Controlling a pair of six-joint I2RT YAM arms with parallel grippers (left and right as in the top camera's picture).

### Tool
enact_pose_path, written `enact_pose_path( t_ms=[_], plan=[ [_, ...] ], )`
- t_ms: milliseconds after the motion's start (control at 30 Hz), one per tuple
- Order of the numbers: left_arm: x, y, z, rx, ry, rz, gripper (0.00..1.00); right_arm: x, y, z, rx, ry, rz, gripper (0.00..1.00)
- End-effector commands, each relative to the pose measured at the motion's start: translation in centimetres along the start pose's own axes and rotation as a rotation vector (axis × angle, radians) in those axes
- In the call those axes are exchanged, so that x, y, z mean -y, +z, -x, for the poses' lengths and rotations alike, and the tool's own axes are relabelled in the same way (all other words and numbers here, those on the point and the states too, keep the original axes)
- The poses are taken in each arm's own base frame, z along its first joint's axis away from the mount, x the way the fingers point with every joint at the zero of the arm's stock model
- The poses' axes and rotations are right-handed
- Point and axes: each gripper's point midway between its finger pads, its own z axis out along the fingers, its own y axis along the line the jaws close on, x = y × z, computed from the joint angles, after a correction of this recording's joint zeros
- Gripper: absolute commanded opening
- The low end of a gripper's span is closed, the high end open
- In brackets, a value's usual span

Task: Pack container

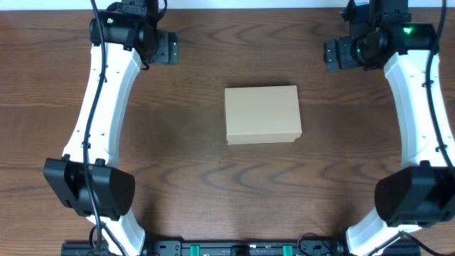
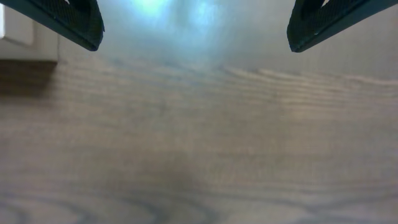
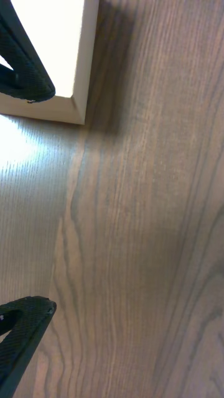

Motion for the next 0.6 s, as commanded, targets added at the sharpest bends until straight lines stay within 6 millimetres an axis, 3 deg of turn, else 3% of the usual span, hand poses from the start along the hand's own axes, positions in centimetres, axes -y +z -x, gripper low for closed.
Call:
enact_pose_path(
  t_ms=[0,167,233,333,500,567],
  plan=[
    [-0.5,-1.0,0.5,0.024,-0.003,0.017,0.95,0.1,-0.7,0.7,0.024,-0.003,-0.009,0.99],
    [-0.4,-1.8,0.7,0.041,-0.002,0.013,0.95,0.1,-0.7,0.7,0.024,-0.004,-0.01,0.99],
    [-1.2,-2.5,-0.6,0.004,0.031,0.045,0.96,0.1,-0.7,0.7,0.024,-0.004,-0.01,0.99],
    [-1.6,-4.9,-1.2,0.021,0.029,0.037,0.95,0.1,-0.7,0.7,0.024,-0.004,-0.01,0.99],
    [-2.4,-14.0,1.2,0.313,-0.024,-0.016,0.96,0.1,-0.7,0.7,0.024,-0.004,-0.01,0.99],
    [-3.2,-19.3,1.4,0.464,-0.06,-0.045,0.95,0.1,-0.7,0.7,0.024,-0.004,-0.01,0.99]
  ],
)
